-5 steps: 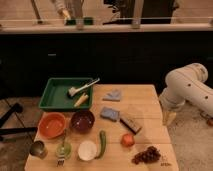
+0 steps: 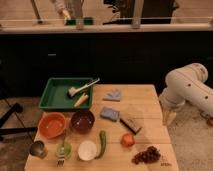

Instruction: Place banana in purple bowl

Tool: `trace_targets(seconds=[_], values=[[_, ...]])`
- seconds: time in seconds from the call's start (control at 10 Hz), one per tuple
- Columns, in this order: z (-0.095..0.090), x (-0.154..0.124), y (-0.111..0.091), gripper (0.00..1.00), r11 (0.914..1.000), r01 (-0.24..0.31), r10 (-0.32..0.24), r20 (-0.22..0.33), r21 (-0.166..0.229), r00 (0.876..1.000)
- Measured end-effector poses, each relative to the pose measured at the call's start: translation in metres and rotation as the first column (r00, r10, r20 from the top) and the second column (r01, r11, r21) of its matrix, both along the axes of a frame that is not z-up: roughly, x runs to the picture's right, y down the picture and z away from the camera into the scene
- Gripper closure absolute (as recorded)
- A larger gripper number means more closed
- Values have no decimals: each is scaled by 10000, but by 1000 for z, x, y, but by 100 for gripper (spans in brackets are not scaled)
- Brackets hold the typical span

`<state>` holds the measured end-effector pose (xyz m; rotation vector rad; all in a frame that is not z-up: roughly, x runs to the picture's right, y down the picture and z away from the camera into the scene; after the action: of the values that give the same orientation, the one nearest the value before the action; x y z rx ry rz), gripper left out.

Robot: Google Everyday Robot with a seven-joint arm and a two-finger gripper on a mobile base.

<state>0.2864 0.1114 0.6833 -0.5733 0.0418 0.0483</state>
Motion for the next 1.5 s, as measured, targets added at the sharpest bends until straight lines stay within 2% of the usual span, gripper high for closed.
trace_targets(seconds=[1.4,1.5], values=[[0,0,0,20,10000,-5,5,0,12,10000],[1,0,-1,20,10000,68,-67,164,-42,9998]])
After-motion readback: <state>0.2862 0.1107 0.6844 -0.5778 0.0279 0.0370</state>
